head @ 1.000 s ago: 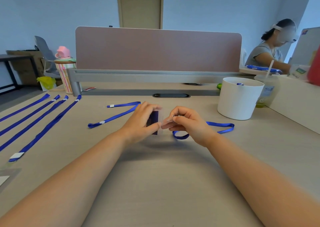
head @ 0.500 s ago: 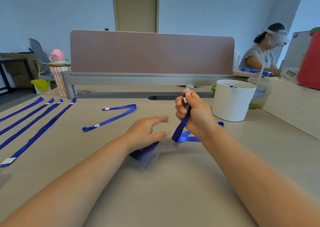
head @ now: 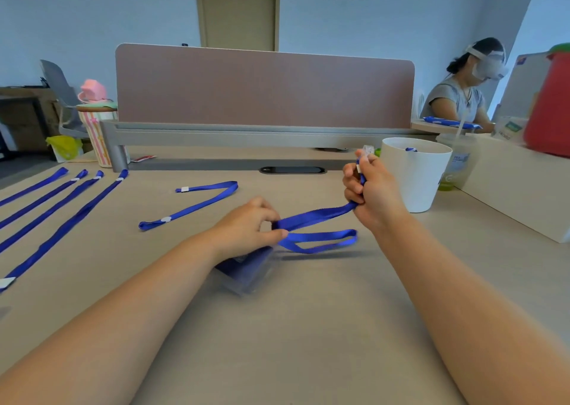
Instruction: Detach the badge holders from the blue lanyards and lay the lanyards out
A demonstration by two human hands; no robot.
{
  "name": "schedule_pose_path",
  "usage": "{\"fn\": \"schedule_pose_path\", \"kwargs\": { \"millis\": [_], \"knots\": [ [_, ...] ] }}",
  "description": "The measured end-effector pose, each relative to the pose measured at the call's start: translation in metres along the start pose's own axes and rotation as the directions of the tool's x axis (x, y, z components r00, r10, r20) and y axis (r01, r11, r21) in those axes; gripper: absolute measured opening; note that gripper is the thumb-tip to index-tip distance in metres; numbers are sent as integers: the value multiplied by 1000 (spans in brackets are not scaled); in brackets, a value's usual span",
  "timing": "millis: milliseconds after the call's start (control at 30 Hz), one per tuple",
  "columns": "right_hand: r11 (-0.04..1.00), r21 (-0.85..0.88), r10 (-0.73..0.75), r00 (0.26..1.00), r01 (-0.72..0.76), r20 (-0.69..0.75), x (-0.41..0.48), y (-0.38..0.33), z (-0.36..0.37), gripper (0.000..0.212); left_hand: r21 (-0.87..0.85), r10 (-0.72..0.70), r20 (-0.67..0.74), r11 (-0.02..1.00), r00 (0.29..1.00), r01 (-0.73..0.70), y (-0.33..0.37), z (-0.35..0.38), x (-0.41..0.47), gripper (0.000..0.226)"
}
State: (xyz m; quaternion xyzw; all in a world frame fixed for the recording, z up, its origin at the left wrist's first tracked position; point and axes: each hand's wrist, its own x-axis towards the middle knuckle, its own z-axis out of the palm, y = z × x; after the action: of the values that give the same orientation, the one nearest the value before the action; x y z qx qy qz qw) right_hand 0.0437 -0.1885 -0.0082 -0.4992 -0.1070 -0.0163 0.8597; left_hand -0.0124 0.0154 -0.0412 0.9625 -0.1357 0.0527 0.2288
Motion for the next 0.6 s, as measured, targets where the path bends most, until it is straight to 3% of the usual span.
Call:
{"fn": "schedule_pose_path", "kwargs": {
  "millis": [100, 167, 300, 400, 467, 533, 600],
  "knots": [
    [982, -191, -10, 998, -1, -55, 5, 4, -5, 14, 83, -83, 1, 993, 997, 82, -2, -13, -3, 29],
    [936, -350, 17, 999, -33, -49, 6, 11, -7, 18, -19, -114, 61, 993, 992, 116, -2, -16, -6, 27],
    [766, -641, 117, 990, -42, 75, -1, 25, -4, 51, -262, -76, 51, 961, 996, 86, -2, -14, -9, 16],
    [757, -652, 183, 944, 42, 273, -6, 31, -2, 65, -456, -26, 10, 889, 1000, 28, -1, -14, -9, 5],
    [765, -640, 278, 861, 69, 425, -7, 32, -4, 53, -550, -2, -40, 835, 999, -20, 1, -15, -9, 7],
    [734, -677, 380, 793, 56, 477, -12, 32, -2, 42, -617, 5, -108, 783, 994, -71, 6, -16, -9, 11],
    [705, -708, 434, 770, 33, 468, -13, 32, -1, 53, -638, 1, -162, 763, 987, -106, 11, -16, -8, 14]
  ]
}}
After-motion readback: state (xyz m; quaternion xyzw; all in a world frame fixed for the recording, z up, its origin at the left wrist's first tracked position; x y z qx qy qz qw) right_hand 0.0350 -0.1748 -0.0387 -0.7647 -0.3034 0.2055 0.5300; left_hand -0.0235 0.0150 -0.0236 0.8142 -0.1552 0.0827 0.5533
